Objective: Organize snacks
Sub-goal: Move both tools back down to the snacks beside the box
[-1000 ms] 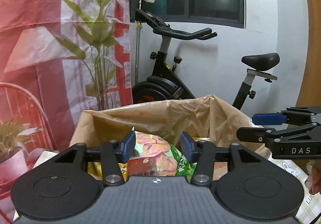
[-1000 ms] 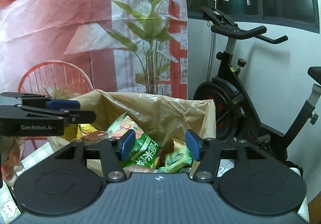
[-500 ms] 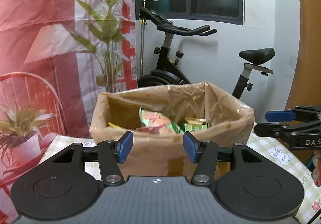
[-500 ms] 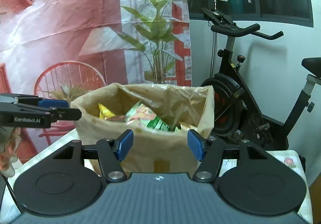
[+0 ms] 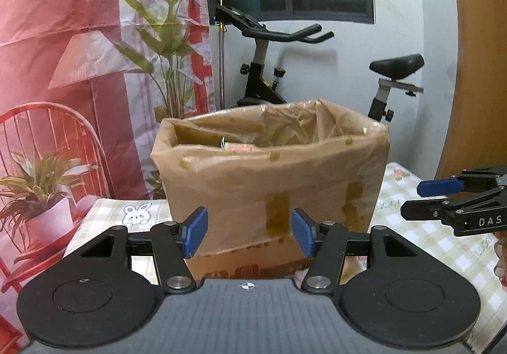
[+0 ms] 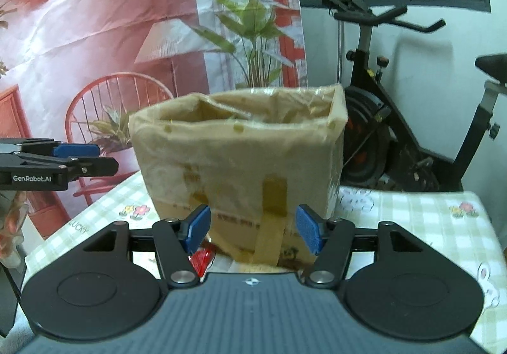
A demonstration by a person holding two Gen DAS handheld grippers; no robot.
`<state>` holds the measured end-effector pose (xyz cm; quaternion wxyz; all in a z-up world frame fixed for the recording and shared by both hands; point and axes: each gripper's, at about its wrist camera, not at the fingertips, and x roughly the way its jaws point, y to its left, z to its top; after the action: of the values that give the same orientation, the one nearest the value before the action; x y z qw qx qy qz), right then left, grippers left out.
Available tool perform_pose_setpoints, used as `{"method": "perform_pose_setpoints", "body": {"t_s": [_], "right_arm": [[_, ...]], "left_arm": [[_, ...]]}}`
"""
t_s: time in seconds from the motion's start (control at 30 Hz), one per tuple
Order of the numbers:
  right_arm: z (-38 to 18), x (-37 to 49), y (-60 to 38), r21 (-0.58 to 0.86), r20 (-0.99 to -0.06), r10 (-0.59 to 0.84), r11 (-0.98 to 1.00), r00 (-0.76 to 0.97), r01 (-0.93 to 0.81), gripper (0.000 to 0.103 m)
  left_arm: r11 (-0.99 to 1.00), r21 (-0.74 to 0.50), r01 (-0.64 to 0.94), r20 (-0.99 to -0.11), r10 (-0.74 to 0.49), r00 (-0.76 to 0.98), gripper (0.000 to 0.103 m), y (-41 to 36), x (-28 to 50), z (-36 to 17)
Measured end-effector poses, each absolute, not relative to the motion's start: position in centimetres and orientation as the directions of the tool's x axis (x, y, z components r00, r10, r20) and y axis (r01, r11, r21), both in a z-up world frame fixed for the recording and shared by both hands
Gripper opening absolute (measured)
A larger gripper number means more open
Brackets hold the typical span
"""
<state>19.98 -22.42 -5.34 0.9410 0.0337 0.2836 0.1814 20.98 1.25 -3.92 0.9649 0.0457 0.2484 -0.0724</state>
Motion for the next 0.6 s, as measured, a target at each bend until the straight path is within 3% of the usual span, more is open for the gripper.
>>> {"method": "perform_pose_setpoints", "body": {"t_s": [0.6], "right_arm": [[-9.5, 20.4, -19.1, 0.222, -0.572, 0.419, 0.907, 0.705, -0.358, 0.063]], "left_arm": [[0.993, -0.028, 0.114, -0.531, -0.111, 0.84, 0.061, 4.7, 21.2, -7.2]]}}
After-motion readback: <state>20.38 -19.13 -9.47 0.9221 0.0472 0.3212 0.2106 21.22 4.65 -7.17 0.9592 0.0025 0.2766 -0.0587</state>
